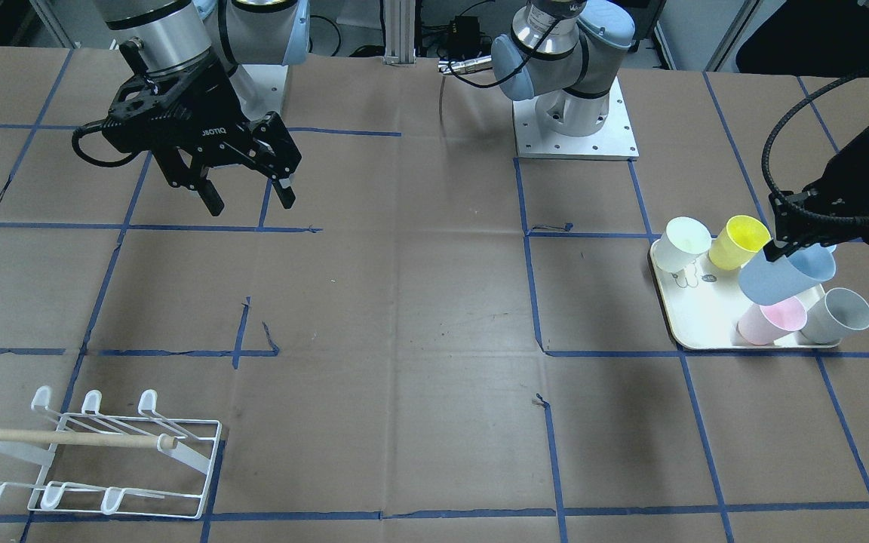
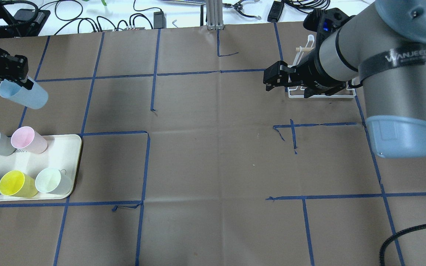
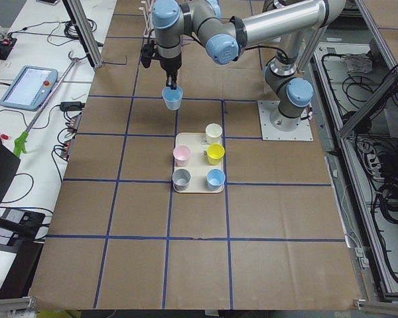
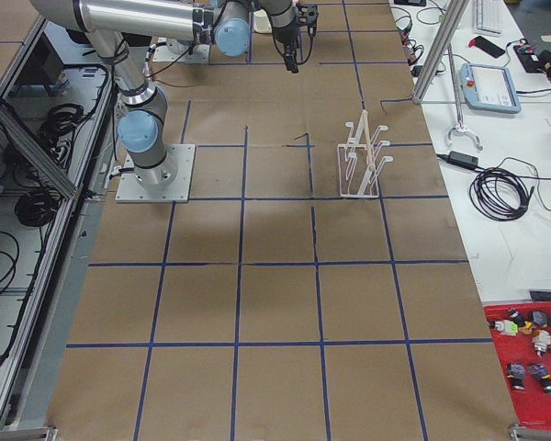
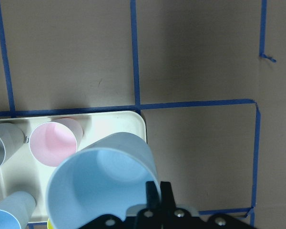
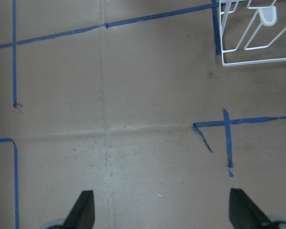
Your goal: Transfer IKEA cup to right arm and place on rack
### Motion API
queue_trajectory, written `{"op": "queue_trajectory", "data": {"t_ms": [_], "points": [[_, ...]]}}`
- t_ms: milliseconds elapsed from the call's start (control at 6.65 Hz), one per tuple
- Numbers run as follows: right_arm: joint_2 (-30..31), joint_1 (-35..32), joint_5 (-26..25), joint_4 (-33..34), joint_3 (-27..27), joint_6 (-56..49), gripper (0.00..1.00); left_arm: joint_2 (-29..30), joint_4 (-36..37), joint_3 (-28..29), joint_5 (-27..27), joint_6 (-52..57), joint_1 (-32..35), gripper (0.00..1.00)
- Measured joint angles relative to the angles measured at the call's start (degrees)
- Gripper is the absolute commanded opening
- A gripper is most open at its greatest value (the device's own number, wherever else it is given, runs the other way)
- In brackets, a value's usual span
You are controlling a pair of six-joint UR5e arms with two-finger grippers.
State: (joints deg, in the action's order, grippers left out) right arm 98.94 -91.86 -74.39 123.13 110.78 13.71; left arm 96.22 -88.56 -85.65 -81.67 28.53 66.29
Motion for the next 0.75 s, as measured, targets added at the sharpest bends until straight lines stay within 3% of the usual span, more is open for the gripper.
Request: {"op": "queue_trajectory", "data": {"t_ms": [451, 752], "points": [[0.6, 0.41, 7.67, 17.67, 5.99, 19.26, 0.99, 0.5, 10.82, -0.79, 19.74, 2.85, 3.09, 0.0], [0.6, 0.47, 11.46, 30.43, 10.82, 34.78, 1.0, 0.2, 27.47, -6.62, 28.58, 4.68, 6.97, 0.0]]}}
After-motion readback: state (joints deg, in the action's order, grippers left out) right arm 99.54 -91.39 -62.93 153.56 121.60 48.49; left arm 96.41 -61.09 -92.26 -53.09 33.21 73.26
